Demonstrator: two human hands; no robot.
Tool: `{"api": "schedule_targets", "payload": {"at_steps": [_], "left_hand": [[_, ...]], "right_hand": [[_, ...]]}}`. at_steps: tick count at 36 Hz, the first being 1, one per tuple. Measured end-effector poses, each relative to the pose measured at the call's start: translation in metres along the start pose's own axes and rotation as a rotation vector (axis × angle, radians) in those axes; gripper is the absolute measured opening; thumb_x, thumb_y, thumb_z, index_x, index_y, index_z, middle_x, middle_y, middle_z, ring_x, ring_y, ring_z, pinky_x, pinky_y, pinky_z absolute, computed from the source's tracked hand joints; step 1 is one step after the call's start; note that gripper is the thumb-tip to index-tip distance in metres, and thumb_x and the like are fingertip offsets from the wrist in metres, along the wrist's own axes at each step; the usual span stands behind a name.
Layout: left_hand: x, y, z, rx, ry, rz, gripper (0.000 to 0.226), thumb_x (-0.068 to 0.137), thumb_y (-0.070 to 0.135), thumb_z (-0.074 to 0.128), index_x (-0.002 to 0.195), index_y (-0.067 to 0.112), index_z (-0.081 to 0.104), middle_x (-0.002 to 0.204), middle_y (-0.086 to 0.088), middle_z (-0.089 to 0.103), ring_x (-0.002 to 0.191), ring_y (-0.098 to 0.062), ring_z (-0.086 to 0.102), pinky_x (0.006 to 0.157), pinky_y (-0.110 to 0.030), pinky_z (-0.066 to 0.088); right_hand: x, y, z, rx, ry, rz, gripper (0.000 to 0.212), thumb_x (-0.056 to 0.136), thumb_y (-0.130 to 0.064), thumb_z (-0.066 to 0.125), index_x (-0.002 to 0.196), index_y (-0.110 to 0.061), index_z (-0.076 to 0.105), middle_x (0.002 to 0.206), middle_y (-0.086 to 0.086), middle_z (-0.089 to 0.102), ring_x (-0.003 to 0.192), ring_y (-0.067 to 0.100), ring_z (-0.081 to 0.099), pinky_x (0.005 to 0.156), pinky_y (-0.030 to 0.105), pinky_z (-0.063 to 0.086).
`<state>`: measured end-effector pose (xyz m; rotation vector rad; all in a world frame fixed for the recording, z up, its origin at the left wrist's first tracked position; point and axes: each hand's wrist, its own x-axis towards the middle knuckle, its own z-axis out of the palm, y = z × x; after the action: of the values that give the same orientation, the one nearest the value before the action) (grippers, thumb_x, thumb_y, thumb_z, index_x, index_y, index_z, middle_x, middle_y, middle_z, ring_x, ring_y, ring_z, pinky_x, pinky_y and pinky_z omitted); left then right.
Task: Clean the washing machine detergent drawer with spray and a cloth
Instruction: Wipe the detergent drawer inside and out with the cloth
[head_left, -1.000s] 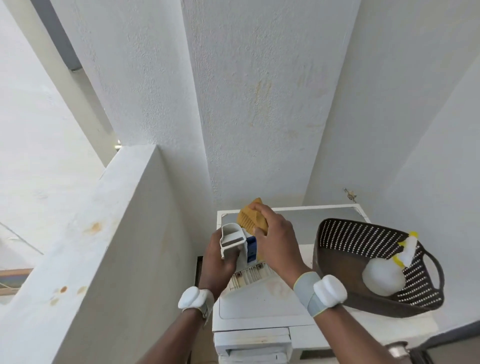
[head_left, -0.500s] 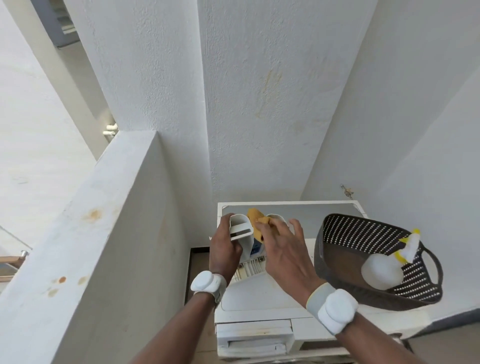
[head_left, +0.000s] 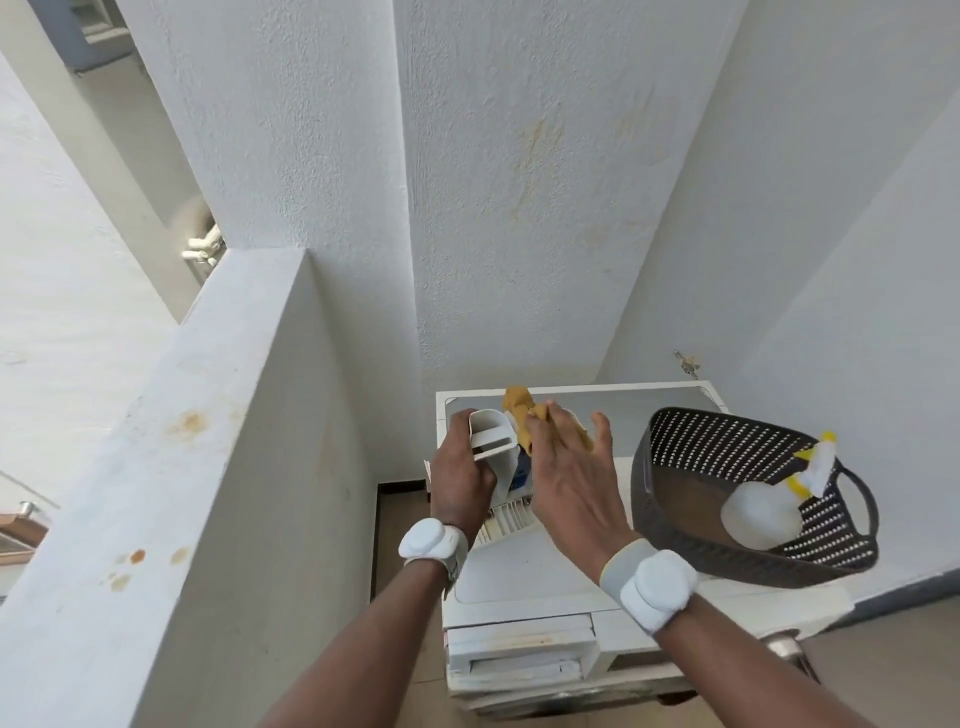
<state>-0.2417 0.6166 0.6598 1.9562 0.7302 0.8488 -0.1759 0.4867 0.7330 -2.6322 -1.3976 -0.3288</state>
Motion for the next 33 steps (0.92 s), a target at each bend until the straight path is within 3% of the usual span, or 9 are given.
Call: {"api": "schedule_targets", "payload": {"at_steps": [5, 9, 14, 17, 20, 24, 26, 29, 33], "left_hand": [[-0.006, -0.006, -0.002, -0.020, -0.036, 0.000, 0.060, 0.079, -0.012, 0.056, 0.124, 0.028, 0.053, 0.105, 0.010, 0.071, 0.093, -0.015, 0.068, 0.081, -0.038, 0.058], [-0.007, -0.004, 0.000, -0.099, -0.014, 0.008, 0.060, 0.071, -0.006, 0.044, 0.120, 0.027, 0.055, 0.104, 0.009, 0.069, 0.094, -0.017, 0.066, 0.084, -0.038, 0.057], [-0.006, -0.010, 0.003, -0.113, -0.037, -0.004, 0.063, 0.065, -0.003, 0.042, 0.118, 0.028, 0.055, 0.104, 0.010, 0.068, 0.094, -0.017, 0.065, 0.085, -0.039, 0.057], [-0.004, -0.010, 0.000, -0.106, -0.031, -0.012, 0.061, 0.068, -0.004, 0.043, 0.118, 0.029, 0.055, 0.104, 0.009, 0.068, 0.094, -0.019, 0.065, 0.085, -0.041, 0.056], [-0.004, -0.012, 0.002, -0.134, -0.019, -0.060, 0.059, 0.072, -0.002, 0.045, 0.119, 0.031, 0.057, 0.107, 0.012, 0.069, 0.099, -0.016, 0.066, 0.090, -0.039, 0.056], [-0.012, -0.021, 0.007, -0.187, -0.023, -0.058, 0.056, 0.080, -0.003, 0.052, 0.128, 0.026, 0.061, 0.119, 0.009, 0.068, 0.113, -0.014, 0.066, 0.098, -0.040, 0.055], [-0.015, -0.020, 0.007, -0.216, -0.011, -0.053, 0.034, 0.093, 0.007, 0.059, 0.119, 0.028, 0.063, 0.110, 0.008, 0.067, 0.102, -0.011, 0.066, 0.089, -0.036, 0.055], [-0.011, -0.018, 0.004, -0.263, -0.003, -0.021, 0.014, 0.104, 0.017, 0.056, 0.107, 0.030, 0.061, 0.098, 0.007, 0.066, 0.090, -0.010, 0.063, 0.080, -0.029, 0.051], [-0.009, -0.029, 0.010, -0.200, -0.049, -0.011, 0.043, 0.089, 0.014, 0.052, 0.130, 0.023, 0.062, 0.117, 0.006, 0.066, 0.107, -0.008, 0.064, 0.091, -0.036, 0.055]], "right_hand": [[0.030, -0.025, 0.005, 0.178, -0.003, 0.035, 0.069, 0.074, 0.003, 0.066, 0.138, -0.014, 0.046, 0.133, 0.008, 0.063, 0.127, 0.028, 0.057, 0.116, 0.053, 0.027], [0.004, -0.009, 0.001, 0.267, 0.011, 0.012, 0.073, 0.077, 0.005, 0.073, 0.141, -0.018, 0.045, 0.136, 0.004, 0.061, 0.125, 0.025, 0.045, 0.108, 0.048, 0.042], [-0.035, 0.013, 0.002, 0.244, 0.015, -0.009, 0.061, 0.085, 0.008, 0.048, 0.138, -0.022, 0.047, 0.148, 0.000, 0.054, 0.135, 0.026, 0.042, 0.118, 0.047, 0.036], [-0.039, 0.010, -0.003, 0.394, 0.098, 0.188, 0.062, 0.090, 0.010, 0.050, 0.139, -0.028, 0.049, 0.120, 0.003, 0.066, 0.109, 0.026, 0.060, 0.090, 0.032, 0.052], [-0.032, -0.008, -0.013, 0.606, 0.270, 0.388, 0.054, 0.097, 0.005, 0.053, 0.142, -0.026, 0.052, 0.095, 0.001, 0.067, 0.074, 0.014, 0.059, 0.058, 0.014, 0.037], [-0.003, -0.043, -0.007, 0.558, 0.212, 0.246, 0.051, 0.097, 0.003, 0.052, 0.142, -0.018, 0.051, 0.117, 0.009, 0.067, 0.103, 0.029, 0.058, 0.080, 0.034, 0.048], [0.004, -0.064, 0.002, 0.489, 0.132, 0.136, 0.047, 0.089, 0.006, 0.055, 0.132, -0.014, 0.055, 0.116, 0.011, 0.067, 0.109, 0.032, 0.057, 0.090, 0.043, 0.052], [0.009, -0.072, 0.013, 0.461, 0.084, 0.081, 0.050, 0.088, 0.005, 0.059, 0.134, -0.014, 0.054, 0.120, 0.012, 0.067, 0.115, 0.031, 0.059, 0.099, 0.041, 0.051], [0.004, -0.044, 0.007, 0.366, 0.071, -0.021, 0.059, 0.087, 0.001, 0.062, 0.142, -0.017, 0.050, 0.132, 0.008, 0.064, 0.124, 0.026, 0.052, 0.098, 0.040, 0.051]]}}
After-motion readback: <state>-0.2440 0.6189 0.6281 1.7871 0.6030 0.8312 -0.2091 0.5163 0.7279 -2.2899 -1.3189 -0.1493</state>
